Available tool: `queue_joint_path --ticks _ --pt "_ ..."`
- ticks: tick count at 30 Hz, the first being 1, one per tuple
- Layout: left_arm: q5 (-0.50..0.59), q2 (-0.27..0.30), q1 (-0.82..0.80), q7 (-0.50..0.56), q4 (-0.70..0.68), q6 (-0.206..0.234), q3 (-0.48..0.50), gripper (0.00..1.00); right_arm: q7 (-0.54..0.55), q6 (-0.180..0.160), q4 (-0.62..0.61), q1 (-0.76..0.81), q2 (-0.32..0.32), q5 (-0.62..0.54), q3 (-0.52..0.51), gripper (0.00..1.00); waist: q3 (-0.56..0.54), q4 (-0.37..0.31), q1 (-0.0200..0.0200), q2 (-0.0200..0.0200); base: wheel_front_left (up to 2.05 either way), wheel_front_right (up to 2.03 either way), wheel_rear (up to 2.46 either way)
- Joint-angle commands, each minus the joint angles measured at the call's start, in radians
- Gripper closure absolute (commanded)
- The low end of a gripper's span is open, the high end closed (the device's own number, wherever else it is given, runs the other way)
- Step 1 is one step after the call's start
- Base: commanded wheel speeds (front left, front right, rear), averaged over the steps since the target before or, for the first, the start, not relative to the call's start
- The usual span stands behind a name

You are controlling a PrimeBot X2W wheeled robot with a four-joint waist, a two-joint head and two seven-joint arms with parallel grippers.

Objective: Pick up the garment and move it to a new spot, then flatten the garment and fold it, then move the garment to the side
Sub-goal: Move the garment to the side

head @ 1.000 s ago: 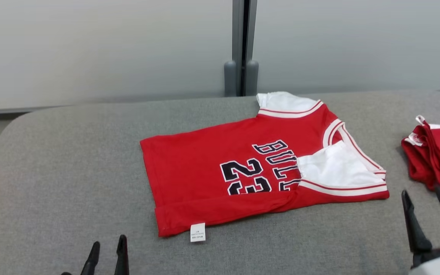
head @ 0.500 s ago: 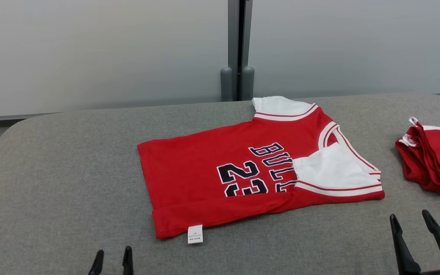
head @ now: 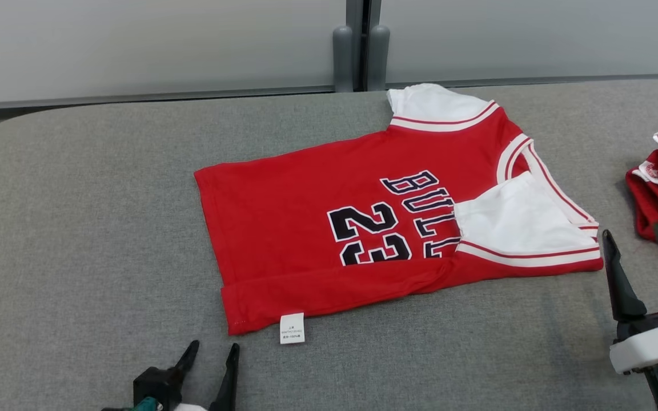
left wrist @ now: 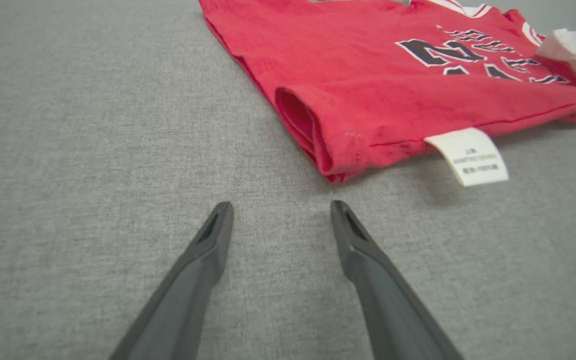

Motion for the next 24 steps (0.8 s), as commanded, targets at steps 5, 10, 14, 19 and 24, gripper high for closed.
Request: queue_joint_path --ticks 5,10,14,19,24 --pt "-0.011 -0.006 -0.064 -0.028 0.044 -0.003 0.004 0.00 -0.005 0.000 0.013 -0.038 -0.016 0.016 0.007 0.00 0.035 0.011 0.0000 0.0000 0.00 0.00 0.00" --pt "-0.029 -0.021 -0.112 -0.044 0.067 -0.012 -0.004 0.00 -0.004 0.000 0.076 -0.064 -0.028 0.028 0.047 0.00 0.057 0.016 0.0000 0.0000 0.00 0.00 0.00" --pt "-0.038 -0.028 -0.151 -0.053 0.070 -0.021 -0.017 0.00 -0.004 0.000 0.166 -0.123 -0.048 0.036 0.096 0.00 0.087 0.015 0.0000 0.0000 0.00 0.00 0.00" --pt "-0.062 -0.034 -0.199 -0.054 0.075 -0.039 -0.040 0.00 0.060 0.000 0.279 -0.210 -0.075 0.030 0.123 0.00 0.131 0.028 0.0000 0.0000 0.00 0.00 0.00" --pt "-0.099 -0.040 -0.230 -0.013 0.095 -0.055 -0.079 0.00 0.148 0.000 0.342 -0.251 -0.094 0.022 0.119 0.00 0.161 0.047 0.0000 0.0000 0.00 0.00 0.00"
